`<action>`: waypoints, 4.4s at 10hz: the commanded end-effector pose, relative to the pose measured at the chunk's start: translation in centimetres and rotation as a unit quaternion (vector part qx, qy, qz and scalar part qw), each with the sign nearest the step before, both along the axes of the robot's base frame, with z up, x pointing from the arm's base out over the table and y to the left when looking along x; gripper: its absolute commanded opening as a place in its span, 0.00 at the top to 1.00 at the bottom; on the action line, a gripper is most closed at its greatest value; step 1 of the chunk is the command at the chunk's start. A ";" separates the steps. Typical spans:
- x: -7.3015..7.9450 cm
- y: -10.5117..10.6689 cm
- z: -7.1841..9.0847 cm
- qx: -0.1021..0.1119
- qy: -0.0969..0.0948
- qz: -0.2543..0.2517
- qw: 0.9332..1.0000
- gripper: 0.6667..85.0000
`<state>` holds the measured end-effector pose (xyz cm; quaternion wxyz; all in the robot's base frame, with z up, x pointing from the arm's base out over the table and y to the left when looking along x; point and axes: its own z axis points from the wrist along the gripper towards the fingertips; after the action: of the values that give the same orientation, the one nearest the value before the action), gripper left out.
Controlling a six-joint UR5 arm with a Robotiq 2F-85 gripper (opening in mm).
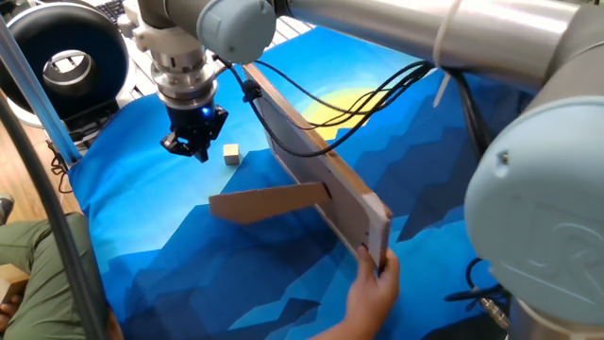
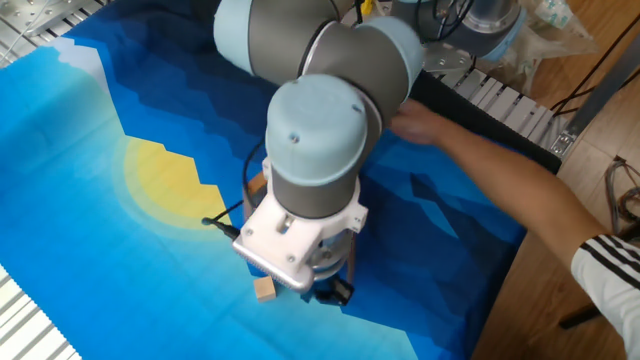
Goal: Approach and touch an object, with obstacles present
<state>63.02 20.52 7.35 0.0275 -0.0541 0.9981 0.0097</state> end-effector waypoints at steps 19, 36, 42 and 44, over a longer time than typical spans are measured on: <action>2.7 -5.6 -6.6 -0.017 -0.018 0.050 0.998 1.00; -6.1 -9.9 10.7 -0.027 0.058 0.034 0.997 1.00; -4.4 -8.3 10.9 0.009 0.014 0.019 1.000 1.00; -1.5 -8.9 11.1 -0.003 -0.042 0.031 0.999 1.00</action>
<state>59.13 11.12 17.94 0.0176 -0.0836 0.9963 -0.0034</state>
